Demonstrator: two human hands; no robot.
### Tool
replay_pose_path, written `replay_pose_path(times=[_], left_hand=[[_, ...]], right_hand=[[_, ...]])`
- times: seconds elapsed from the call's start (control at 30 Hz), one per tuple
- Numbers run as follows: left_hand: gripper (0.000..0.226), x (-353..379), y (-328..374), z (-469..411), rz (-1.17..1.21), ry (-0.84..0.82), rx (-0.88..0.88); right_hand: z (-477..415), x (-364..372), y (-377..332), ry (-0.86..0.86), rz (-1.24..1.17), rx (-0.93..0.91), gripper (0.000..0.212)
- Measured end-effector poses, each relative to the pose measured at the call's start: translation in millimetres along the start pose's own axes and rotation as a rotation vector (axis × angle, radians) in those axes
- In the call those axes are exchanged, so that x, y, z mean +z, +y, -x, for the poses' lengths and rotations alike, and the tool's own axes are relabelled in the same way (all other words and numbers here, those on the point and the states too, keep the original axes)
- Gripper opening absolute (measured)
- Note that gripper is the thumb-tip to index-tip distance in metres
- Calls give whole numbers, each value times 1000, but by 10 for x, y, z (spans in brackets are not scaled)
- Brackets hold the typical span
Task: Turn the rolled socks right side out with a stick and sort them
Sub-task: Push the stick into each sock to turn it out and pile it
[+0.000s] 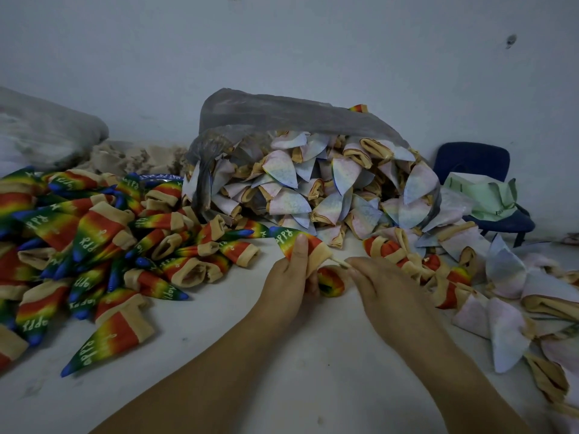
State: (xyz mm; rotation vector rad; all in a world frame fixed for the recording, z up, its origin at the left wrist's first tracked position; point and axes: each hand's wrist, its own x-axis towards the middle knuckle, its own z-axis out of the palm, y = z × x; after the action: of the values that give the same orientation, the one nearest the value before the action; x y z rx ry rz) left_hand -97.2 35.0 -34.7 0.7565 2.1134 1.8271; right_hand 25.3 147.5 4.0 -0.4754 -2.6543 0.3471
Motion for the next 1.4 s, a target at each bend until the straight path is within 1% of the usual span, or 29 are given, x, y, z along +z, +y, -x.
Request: replay_pose_path(times=[0.1,0.2,0.33,0.4,0.5,0.53,0.6,0.7,0.77,0.8,0.87,0.93,0.97,1.07,1.1,1.17,1.2,1.33,1.4], left_hand=[[81,-8,-22,-43,7,2,22],[80,-3,-4,-34,-19,-23,30],[78,3,62,25,-60,-92,28],[78,19,107,45,-35,-119,49],[76,30,180,72,24,-145,141],[76,25,194,65,32,-147,153],[76,-2,192,47,12,-141,142],[79,-58,142,43,-20,-161,72],[71,-90,105,37,22,-146,10],[62,-109,104,32,82,-125,-25],[45,-135,105,1,280,-109,-63],[32,-164,106,-25,521,-131,-94],[26,-174,124,-20,606,-162,-99],[18,-170,202,54,697,-210,-147],[22,-160,230,74,700,-204,-168],[41,-143,251,87,680,-173,-192],[46,-133,245,82,656,-157,-192],[48,-82,235,83,519,-97,-117],[53,-58,228,60,478,-63,-77]], right_hand=[[3,-56,127,-33,75,25,34],[30,-53,90,-56,65,32,33],[48,11,36,-23,60,13,33],[49,63,51,3,-50,32,32],[59,142,8,25,-388,111,23],[58,165,-7,22,-451,132,21],[55,188,-17,4,-484,132,21],[47,189,16,-35,-424,84,21],[36,169,40,-27,-339,56,22],[27,156,54,-15,-293,43,25],[4,127,89,8,-214,23,29],[1,106,119,16,-135,-5,28],[2,100,127,19,-98,-26,28],[2,83,102,44,-68,-85,28],[1,76,87,53,-71,-94,28],[1,75,66,63,-64,-100,28],[5,78,61,62,-60,-100,29],[31,108,13,29,-60,-59,31],[55,162,-60,17,-67,-25,32]])
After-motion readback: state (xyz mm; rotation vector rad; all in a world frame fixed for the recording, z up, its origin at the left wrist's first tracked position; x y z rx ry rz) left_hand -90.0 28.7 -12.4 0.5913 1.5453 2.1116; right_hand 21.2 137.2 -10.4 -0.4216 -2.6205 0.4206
